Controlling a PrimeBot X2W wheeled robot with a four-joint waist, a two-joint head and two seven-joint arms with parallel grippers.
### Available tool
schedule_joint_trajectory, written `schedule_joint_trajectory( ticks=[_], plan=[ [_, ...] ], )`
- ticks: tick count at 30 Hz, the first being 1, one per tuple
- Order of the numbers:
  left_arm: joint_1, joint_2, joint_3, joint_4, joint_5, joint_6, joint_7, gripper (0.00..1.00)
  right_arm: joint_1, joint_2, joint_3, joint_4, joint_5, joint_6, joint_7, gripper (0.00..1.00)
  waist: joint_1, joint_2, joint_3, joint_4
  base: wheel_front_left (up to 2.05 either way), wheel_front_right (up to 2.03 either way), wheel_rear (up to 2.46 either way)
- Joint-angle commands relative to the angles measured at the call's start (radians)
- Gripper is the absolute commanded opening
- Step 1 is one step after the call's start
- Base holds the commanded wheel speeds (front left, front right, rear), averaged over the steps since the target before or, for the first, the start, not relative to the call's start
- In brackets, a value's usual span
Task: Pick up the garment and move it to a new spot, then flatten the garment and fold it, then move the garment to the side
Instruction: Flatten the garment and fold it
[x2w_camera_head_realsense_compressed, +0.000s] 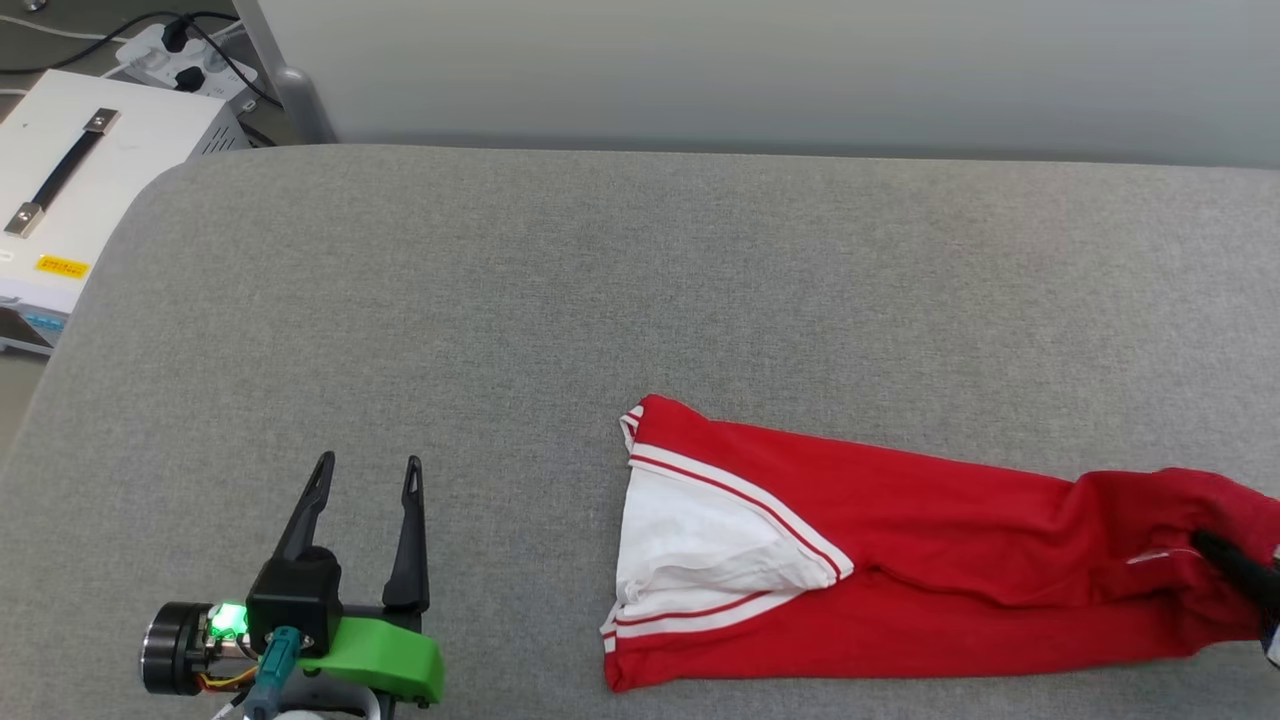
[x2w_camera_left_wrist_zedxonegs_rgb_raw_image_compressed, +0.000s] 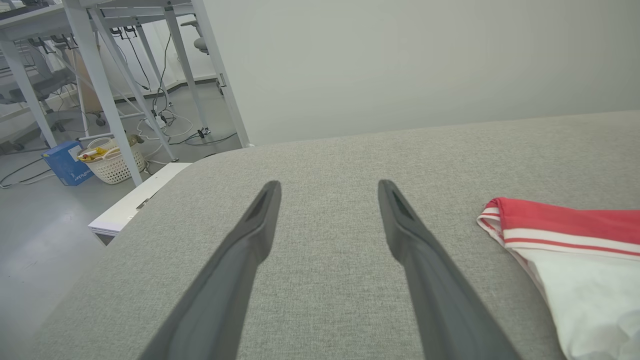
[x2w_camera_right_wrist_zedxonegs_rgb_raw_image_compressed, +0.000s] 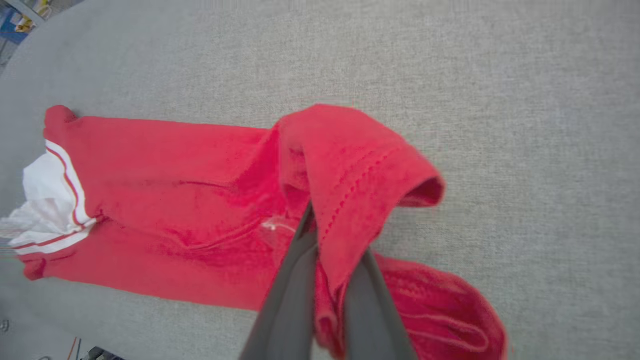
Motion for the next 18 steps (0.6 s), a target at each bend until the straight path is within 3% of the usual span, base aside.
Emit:
schedule_joint_trajectory(
  ticks=[1,9,10,18],
  plan=[
    [0.015,-0.004,0.003,0.004,0.007,-0.007,-0.006,1.0,0.012,0.009,-0.002,-0.037,0.01,-0.001,0.012,0.0,0.0,-0.0001,-0.001,0.0,0.0,0.0,0.0],
    [0.006,-0.012,-0.005,0.008,0.016,-0.014,-0.006,1.0,-0.025,0.088,0.048,-0.213,-0.037,-0.001,0.116,0.0,0.0,-0.0001,0.009,0.008,0.0,0.0,0.0],
    [0.0,-0.015,-0.01,0.01,0.019,-0.015,-0.006,1.0,-0.072,0.133,0.089,-0.249,-0.085,-0.001,0.158,0.0,0.0,-0.0001,0.015,0.015,0.0,0.0,0.0],
    [-0.027,-0.019,-0.02,0.017,0.024,-0.015,-0.006,1.0,-0.288,0.267,0.277,-0.223,-0.216,-0.001,0.244,0.0,0.0,-0.0001,0.043,0.036,0.0,0.0,0.0]
  ],
)
